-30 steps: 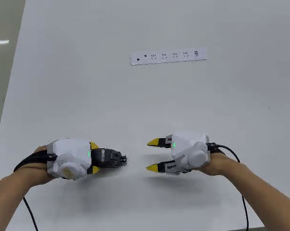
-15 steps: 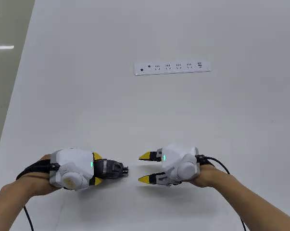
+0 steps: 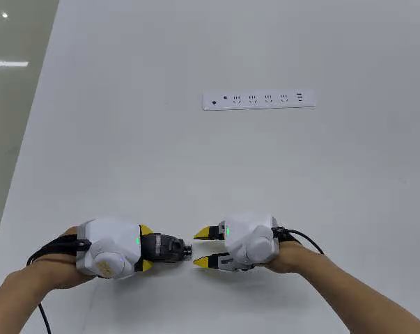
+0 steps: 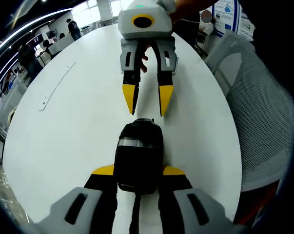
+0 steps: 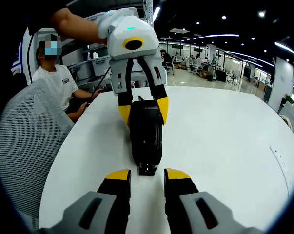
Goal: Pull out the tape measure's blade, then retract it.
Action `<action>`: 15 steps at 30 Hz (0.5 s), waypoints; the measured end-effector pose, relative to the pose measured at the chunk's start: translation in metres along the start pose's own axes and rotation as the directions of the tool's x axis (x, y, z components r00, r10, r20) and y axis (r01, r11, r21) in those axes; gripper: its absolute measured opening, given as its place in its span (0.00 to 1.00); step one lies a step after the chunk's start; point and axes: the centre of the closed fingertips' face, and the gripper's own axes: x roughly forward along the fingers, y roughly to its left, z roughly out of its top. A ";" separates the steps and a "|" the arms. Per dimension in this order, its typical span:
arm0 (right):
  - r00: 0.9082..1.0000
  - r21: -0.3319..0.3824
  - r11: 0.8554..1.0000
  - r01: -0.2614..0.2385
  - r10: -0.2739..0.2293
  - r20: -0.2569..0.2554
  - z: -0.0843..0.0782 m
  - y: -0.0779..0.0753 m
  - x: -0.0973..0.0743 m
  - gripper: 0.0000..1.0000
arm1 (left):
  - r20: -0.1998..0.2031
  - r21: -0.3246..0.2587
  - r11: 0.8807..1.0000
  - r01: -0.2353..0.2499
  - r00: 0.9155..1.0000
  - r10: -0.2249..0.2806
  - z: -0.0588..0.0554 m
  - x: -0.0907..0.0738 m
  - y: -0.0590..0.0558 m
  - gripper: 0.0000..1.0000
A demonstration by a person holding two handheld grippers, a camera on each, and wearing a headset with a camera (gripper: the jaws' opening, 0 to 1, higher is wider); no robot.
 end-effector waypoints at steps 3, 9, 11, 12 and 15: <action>1.000 -0.001 1.000 -0.007 0.007 -0.006 -0.002 -0.001 0.005 0.25 | 0.002 -0.010 1.000 0.001 1.000 -0.001 -0.001 0.000 0.000 0.27; 1.000 0.005 1.000 -0.019 0.019 -0.012 -0.005 0.000 0.011 0.23 | 0.014 -0.034 0.999 0.003 1.000 -0.003 0.000 0.000 0.001 0.27; 1.000 0.002 1.000 -0.021 0.021 -0.015 -0.006 0.000 0.013 0.23 | 0.019 -0.028 1.000 0.008 1.000 -0.008 0.000 0.000 0.000 0.27; 1.000 0.003 1.000 -0.023 0.023 -0.016 -0.006 0.000 0.014 0.22 | 0.021 -0.028 1.000 0.009 1.000 -0.008 0.001 -0.001 0.000 0.27; 0.999 0.004 1.000 -0.030 0.030 -0.014 -0.007 0.000 0.016 0.22 | 0.025 -0.023 1.000 0.010 1.000 -0.010 0.000 -0.001 0.000 0.27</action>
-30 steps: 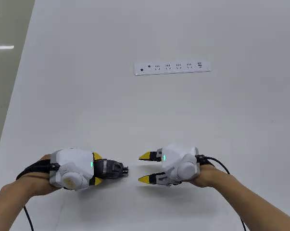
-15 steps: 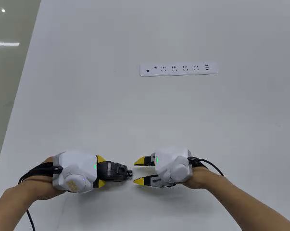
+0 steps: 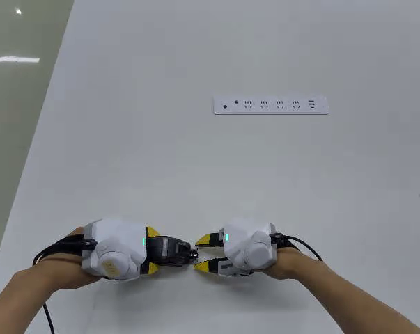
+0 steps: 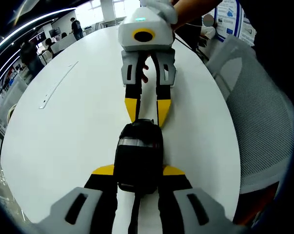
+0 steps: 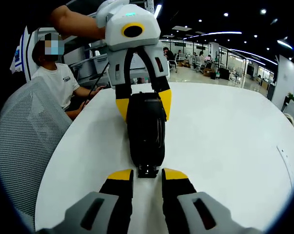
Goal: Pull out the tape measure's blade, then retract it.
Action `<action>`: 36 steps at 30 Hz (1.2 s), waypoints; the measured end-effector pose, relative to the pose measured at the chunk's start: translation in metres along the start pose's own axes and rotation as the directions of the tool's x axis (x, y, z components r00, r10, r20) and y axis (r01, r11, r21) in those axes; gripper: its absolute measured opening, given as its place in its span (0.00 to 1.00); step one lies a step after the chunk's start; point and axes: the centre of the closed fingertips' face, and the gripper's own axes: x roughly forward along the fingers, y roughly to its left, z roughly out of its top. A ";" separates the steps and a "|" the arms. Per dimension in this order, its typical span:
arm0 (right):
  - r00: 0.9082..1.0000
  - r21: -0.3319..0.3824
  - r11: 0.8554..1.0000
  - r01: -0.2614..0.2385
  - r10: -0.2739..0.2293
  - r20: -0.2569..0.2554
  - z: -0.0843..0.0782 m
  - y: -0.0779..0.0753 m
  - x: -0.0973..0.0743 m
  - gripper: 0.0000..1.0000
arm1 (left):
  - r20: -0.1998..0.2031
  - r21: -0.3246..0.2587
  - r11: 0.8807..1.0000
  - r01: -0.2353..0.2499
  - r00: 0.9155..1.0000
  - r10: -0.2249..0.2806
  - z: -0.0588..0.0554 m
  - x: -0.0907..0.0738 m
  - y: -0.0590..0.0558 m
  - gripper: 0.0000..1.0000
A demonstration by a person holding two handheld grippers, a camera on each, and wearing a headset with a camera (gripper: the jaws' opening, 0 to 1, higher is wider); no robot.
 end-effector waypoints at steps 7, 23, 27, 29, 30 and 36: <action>1.000 -0.022 1.000 -0.013 0.013 -0.005 -0.001 0.003 0.006 0.17 | 0.025 -0.002 1.000 -0.009 1.000 0.009 -0.001 -0.002 0.000 0.27; 1.000 -0.008 1.000 0.004 -0.004 0.002 -0.002 0.000 0.006 0.13 | 0.034 -0.009 1.000 -0.007 0.999 0.008 -0.001 -0.001 0.001 0.27; 1.000 0.000 1.000 0.007 -0.007 -0.001 -0.001 0.001 0.006 0.12 | 0.035 -0.008 1.000 -0.008 0.999 0.008 0.001 -0.003 0.000 0.27; 1.000 0.003 1.000 0.006 -0.006 -0.001 -0.001 0.000 0.006 0.12 | 0.035 -0.011 1.000 -0.009 0.999 0.009 0.001 -0.003 0.000 0.27; 1.000 0.002 1.000 0.005 -0.005 -0.001 -0.001 0.000 0.005 0.12 | 0.036 -0.011 1.000 -0.008 0.999 0.009 0.000 -0.002 0.001 0.27; 1.000 0.011 1.000 0.001 -0.001 -0.005 0.000 0.001 0.005 0.11 | 0.036 -0.016 1.000 -0.007 0.999 0.008 -0.002 -0.001 0.001 0.27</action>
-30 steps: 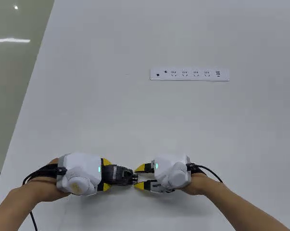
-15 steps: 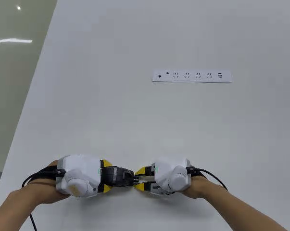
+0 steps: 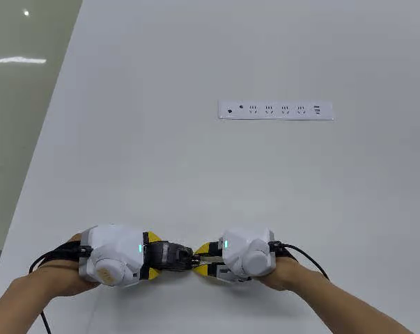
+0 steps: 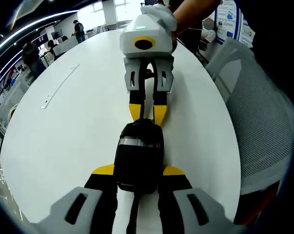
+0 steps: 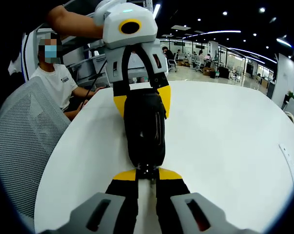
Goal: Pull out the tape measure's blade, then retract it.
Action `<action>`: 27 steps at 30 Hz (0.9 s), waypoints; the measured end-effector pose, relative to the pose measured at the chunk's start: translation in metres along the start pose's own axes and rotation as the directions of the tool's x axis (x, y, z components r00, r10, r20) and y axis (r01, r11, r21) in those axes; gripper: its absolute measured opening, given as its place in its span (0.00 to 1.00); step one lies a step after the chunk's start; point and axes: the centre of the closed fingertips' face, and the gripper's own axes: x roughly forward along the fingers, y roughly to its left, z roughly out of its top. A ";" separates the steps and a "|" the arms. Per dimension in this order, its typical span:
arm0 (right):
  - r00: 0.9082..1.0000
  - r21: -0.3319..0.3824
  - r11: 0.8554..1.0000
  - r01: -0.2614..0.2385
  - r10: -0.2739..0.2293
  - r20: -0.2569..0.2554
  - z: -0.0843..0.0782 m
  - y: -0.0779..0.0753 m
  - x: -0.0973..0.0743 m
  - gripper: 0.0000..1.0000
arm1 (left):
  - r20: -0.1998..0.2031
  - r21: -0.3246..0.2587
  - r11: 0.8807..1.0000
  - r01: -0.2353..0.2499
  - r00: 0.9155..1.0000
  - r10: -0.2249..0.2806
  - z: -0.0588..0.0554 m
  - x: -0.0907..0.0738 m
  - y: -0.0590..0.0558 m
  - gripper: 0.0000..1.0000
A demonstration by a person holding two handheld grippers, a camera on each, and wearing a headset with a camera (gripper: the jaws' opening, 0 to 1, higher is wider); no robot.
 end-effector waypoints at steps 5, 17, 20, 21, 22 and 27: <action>1.000 -0.005 1.000 0.001 -0.001 -0.003 -0.001 -0.001 0.000 0.10 | 0.000 -0.007 1.000 -0.006 1.000 0.006 0.000 0.000 0.000 0.27; 1.000 -0.011 1.000 -0.002 0.002 -0.003 0.000 -0.001 -0.001 0.10 | 0.004 -0.021 1.000 -0.007 1.000 0.007 0.000 -0.002 0.000 0.27; 1.000 -0.009 1.000 -0.002 0.002 -0.001 0.000 -0.001 -0.001 0.10 | 0.004 -0.024 1.000 -0.008 1.000 0.008 0.000 -0.001 0.000 0.27; 1.000 -0.008 1.000 -0.003 0.003 -0.001 0.000 -0.001 -0.001 0.10 | 0.004 -0.024 1.000 -0.008 1.000 0.008 0.000 -0.002 0.000 0.27; 1.000 -0.007 1.000 -0.003 0.003 -0.001 0.001 -0.001 -0.001 0.10 | 0.004 -0.024 1.000 -0.008 1.000 0.008 0.000 -0.002 0.000 0.27; 1.000 -0.005 1.000 -0.003 0.003 0.000 0.001 -0.002 -0.001 0.10 | 0.004 -0.027 1.000 -0.010 1.000 0.010 0.000 -0.002 0.000 0.27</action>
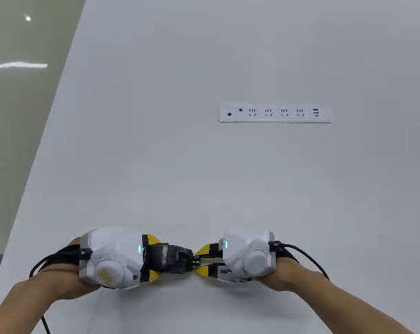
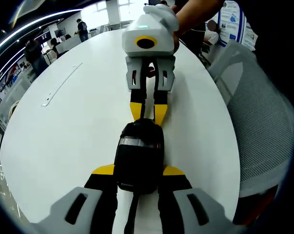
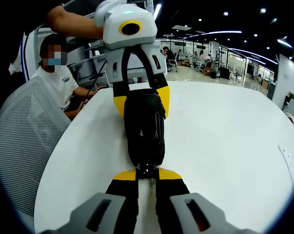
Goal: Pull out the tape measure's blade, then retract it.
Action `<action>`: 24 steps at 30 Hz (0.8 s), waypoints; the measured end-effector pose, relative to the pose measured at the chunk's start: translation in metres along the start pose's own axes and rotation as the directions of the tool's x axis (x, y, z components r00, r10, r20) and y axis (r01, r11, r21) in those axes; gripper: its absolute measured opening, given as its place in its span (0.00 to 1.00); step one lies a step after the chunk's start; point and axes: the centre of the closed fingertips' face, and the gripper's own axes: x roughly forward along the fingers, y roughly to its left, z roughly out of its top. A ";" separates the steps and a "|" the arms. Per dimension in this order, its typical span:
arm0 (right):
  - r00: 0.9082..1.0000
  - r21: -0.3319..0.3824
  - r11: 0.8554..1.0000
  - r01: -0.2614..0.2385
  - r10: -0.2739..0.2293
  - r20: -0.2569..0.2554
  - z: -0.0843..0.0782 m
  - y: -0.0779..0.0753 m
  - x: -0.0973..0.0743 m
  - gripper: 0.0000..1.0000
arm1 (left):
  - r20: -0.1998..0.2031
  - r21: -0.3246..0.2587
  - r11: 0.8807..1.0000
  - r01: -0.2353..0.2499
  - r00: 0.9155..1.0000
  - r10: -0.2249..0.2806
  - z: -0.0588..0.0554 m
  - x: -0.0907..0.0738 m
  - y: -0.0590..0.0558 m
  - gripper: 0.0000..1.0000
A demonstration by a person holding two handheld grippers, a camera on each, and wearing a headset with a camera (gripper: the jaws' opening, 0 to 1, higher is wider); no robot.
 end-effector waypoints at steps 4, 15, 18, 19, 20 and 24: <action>1.000 0.003 1.000 -0.001 0.001 0.001 0.000 0.000 0.000 0.10 | 0.001 -0.003 1.000 0.000 1.000 0.000 0.000 0.000 0.000 0.27; 1.000 0.002 1.000 0.000 0.000 0.001 -0.001 -0.001 -0.001 0.10 | 0.001 -0.008 1.000 -0.001 1.000 0.001 0.000 0.000 0.000 0.27; 1.000 -0.001 1.000 0.001 -0.001 -0.003 -0.002 -0.001 -0.003 0.10 | 0.001 -0.007 1.000 -0.002 1.000 0.002 -0.001 0.000 0.000 0.27; 1.000 -0.002 1.000 0.001 -0.001 -0.004 -0.002 -0.001 -0.003 0.10 | 0.001 -0.007 1.000 -0.002 1.000 0.002 0.000 0.000 0.000 0.27; 1.000 -0.002 1.000 0.001 -0.001 -0.004 -0.003 -0.001 -0.004 0.10 | 0.000 -0.007 1.000 -0.002 1.000 0.002 0.000 0.000 0.000 0.27; 1.000 -0.008 1.000 0.004 -0.005 -0.005 -0.003 -0.002 -0.005 0.10 | 0.001 -0.010 1.000 -0.003 1.000 0.003 -0.001 0.000 0.000 0.27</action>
